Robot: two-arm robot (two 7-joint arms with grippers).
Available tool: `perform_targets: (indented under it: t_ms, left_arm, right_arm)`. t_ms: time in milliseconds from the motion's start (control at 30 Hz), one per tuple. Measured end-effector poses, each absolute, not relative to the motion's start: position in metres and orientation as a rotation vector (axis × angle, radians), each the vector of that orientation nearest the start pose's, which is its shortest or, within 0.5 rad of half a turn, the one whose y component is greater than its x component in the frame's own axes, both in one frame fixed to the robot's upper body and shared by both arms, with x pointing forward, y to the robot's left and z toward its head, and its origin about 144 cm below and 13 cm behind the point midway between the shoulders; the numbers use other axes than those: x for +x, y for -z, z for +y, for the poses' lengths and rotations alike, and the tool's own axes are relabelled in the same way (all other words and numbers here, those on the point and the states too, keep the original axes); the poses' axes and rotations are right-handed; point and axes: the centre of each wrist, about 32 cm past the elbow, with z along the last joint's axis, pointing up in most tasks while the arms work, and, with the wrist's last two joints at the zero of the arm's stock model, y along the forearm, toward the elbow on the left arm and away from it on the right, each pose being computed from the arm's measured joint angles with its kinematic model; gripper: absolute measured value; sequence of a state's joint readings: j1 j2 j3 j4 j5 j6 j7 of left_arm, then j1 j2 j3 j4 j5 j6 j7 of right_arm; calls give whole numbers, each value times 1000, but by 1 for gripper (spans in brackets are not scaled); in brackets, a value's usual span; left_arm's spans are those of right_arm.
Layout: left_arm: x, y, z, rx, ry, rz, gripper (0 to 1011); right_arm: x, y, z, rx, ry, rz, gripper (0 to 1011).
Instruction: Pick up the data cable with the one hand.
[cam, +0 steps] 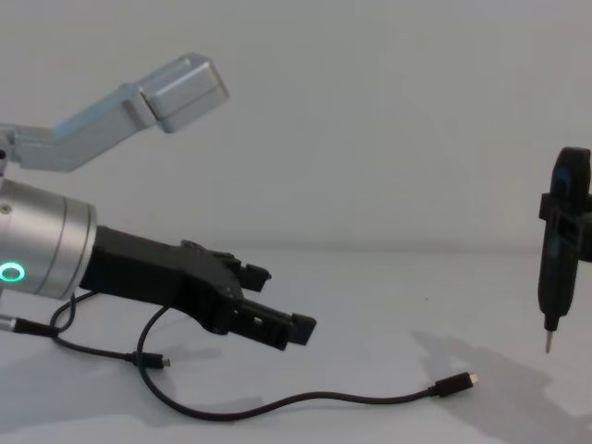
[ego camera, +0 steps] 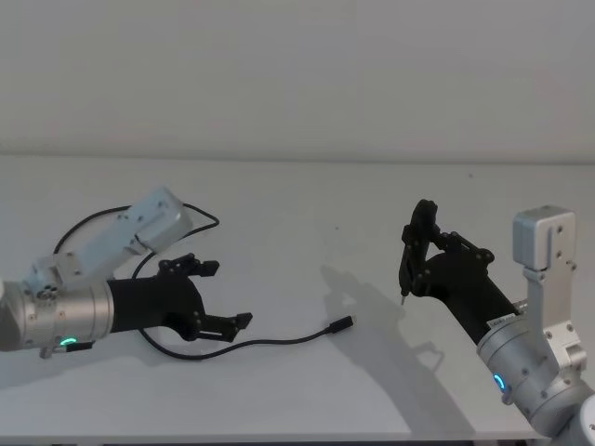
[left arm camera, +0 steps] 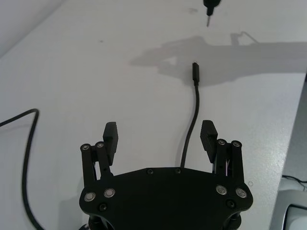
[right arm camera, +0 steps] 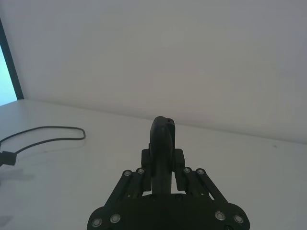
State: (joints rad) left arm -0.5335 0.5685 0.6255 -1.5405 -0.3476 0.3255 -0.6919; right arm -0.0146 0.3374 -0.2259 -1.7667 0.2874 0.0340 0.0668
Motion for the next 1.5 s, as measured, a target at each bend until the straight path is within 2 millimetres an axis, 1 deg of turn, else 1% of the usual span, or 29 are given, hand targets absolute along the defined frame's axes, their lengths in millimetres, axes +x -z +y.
perform_targets:
  t_ms: [533,1500]
  left_arm:
    - [555,-1245,223,478,-406,-91,1001]
    - [561,-1231,202,526,-384,-52,1001]
  right_arm:
    - [443,-1189,-237,26,1229,-75,274]
    - [443,-1189,-237,26,1229,-75,275]
